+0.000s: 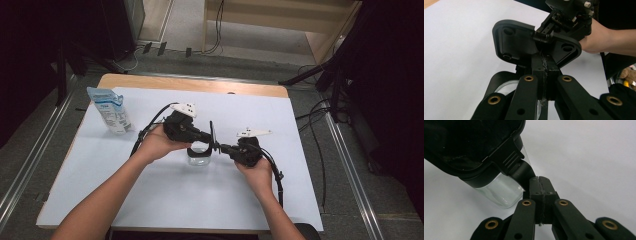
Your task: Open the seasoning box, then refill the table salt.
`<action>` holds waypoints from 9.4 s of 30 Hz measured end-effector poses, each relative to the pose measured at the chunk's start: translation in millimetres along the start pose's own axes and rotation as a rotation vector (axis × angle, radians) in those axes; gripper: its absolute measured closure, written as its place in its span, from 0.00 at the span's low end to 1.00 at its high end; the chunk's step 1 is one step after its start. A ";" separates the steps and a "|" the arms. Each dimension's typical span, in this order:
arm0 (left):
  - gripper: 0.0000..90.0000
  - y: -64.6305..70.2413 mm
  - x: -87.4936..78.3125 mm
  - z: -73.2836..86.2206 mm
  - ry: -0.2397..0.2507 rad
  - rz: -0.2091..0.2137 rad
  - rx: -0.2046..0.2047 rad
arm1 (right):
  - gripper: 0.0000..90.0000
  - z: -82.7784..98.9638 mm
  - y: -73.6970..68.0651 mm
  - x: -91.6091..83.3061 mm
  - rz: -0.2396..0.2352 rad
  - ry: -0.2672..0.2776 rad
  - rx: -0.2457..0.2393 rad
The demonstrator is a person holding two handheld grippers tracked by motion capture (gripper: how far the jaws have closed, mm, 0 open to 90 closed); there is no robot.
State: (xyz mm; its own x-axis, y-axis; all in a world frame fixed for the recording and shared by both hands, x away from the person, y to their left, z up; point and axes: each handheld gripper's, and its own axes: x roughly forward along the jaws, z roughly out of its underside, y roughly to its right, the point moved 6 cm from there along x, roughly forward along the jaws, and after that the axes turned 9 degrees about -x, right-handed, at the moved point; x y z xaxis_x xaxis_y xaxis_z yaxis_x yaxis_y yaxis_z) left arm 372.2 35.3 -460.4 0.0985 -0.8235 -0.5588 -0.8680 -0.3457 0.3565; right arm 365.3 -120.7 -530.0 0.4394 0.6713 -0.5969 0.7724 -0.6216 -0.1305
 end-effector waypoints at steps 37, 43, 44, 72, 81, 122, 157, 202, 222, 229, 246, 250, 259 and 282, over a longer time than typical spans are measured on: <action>0.99 -10.1 19.1 1.9 -0.030 0.017 -0.046 | 1.00 -0.2 -2.3 0.0 0.019 -0.008 -0.001; 0.98 -10.7 13.7 1.1 -0.021 0.007 -0.055 | 0.98 -1.6 -1.7 -2.6 0.009 0.005 0.004; 0.97 -11.2 12.1 1.1 -0.021 0.009 -0.055 | 0.98 -2.1 -2.0 -3.4 0.008 0.006 -0.001; 0.46 -15.7 -30.0 19.0 0.029 -0.015 -0.115 | 0.80 7.1 -1.1 -26.6 0.048 0.038 -0.032; 0.42 -17.7 -43.3 34.5 0.019 -0.059 -0.103 | 0.75 5.9 -4.4 -31.8 0.028 0.033 -0.028; 0.47 -53.6 -134.2 100.1 0.065 -0.203 -0.193 | 0.73 4.5 5.2 -30.6 0.034 0.017 -0.037; 0.59 -103.7 -217.6 114.2 0.113 -0.320 -0.222 | 0.72 8.1 6.0 -26.8 0.019 -0.008 -0.027; 0.75 -147.9 -254.2 104.0 0.146 -0.388 -0.196 | 0.71 12.6 6.3 -25.1 0.011 -0.023 -0.011; 0.99 -134.8 -251.4 92.9 0.139 -0.390 -0.192 | 0.71 13.4 7.7 -24.9 0.013 -0.021 -0.001; 1.00 -120.9 -253.8 82.8 0.162 -0.379 -0.180 | 0.71 13.1 7.8 -24.5 0.013 -0.018 -0.008; 1.00 -81.8 -224.2 55.0 0.133 -0.347 -0.188 | 0.70 8.9 -6.3 -39.8 0.014 0.032 -0.012; 1.00 -72.0 -216.4 47.1 0.137 -0.332 -0.174 | 0.69 10.4 -18.2 -49.5 0.013 0.047 -0.017; 1.00 -54.8 -198.0 35.9 0.129 -0.275 -0.151 | 0.69 12.2 -47.0 -60.2 -0.003 0.034 -0.067; 0.99 -28.6 -179.4 25.5 0.077 -0.236 -0.146 | 0.69 -22.1 -130.0 -14.8 -0.164 0.039 -0.195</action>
State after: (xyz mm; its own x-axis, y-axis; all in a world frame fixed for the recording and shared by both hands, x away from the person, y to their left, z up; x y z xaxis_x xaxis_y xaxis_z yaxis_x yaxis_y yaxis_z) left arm 367.0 204.4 -389.5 0.3310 -0.7424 -0.5825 -0.7380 -0.5884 0.3304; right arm 268.5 -40.9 -486.7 0.3152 0.7741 -0.5491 0.9070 -0.4160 -0.0658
